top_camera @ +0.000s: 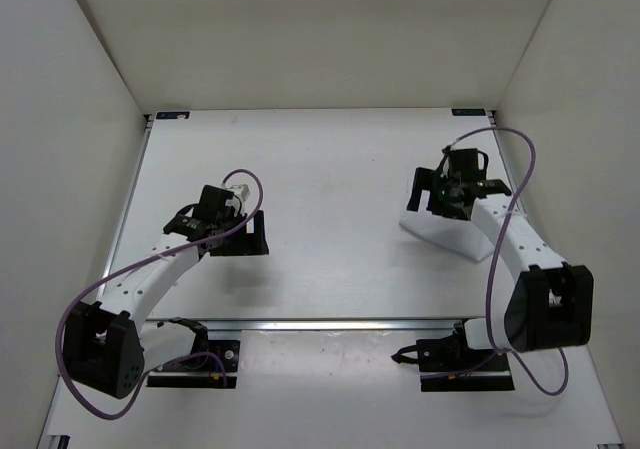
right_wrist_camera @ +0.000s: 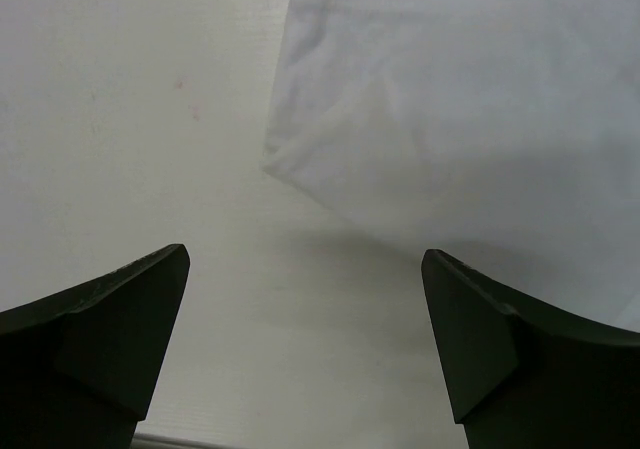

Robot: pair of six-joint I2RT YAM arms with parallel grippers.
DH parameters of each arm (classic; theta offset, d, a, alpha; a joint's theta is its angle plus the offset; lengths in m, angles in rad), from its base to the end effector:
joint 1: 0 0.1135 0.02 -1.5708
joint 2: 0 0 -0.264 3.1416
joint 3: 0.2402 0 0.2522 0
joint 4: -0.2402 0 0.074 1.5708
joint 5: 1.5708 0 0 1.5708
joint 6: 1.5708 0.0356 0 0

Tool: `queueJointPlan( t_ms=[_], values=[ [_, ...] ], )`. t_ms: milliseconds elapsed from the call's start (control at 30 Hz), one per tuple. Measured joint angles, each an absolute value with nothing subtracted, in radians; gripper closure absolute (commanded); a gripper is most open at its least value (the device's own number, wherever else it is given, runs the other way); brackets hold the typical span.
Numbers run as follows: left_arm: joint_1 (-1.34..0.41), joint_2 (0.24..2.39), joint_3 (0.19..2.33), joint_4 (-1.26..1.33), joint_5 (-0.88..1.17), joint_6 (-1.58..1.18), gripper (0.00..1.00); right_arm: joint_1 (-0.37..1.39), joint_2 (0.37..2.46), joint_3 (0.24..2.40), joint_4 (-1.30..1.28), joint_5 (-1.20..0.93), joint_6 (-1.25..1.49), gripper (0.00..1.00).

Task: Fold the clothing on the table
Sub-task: Grab the skirt from the pile

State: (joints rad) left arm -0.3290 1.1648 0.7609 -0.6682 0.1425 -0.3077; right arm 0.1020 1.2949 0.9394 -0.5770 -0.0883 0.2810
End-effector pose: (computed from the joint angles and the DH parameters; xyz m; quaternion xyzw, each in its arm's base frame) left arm 0.2036 -0.0748 0.2190 0.0279 0.9664 -0.1426 0.2122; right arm 0.2621 0.0300 0.2506 0.0710 0.9460 0.1008 0.2997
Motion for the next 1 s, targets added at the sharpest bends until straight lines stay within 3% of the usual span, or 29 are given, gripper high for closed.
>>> queueJointPlan(
  t_ms=[533,733,833,867,900,1000],
  values=[
    [-0.329,1.176,0.77,-0.674,0.142,-0.33,0.01,0.157,1.931,1.471,-0.591,0.108,0.231,0.01],
    [-0.329,1.199,0.784,-0.673,0.142,-0.34,0.01,0.156,2.015,1.49,-0.608,0.157,0.214,0.05],
    [-0.329,1.212,0.786,-0.674,0.143,-0.349,0.01,0.154,2.046,1.517,-0.613,0.159,0.208,0.16],
    [-0.329,1.214,0.789,-0.677,0.144,-0.351,0.01,0.154,2.058,1.53,-0.614,0.157,0.205,0.28],
    [-0.329,1.214,0.791,-0.678,0.144,-0.352,0.01,0.154,2.068,1.541,-0.612,0.155,0.2,0.33],
    [-0.328,1.214,0.804,-0.681,0.147,-0.357,0.01,0.154,2.096,1.57,-0.611,0.149,0.189,0.6]
  ],
)
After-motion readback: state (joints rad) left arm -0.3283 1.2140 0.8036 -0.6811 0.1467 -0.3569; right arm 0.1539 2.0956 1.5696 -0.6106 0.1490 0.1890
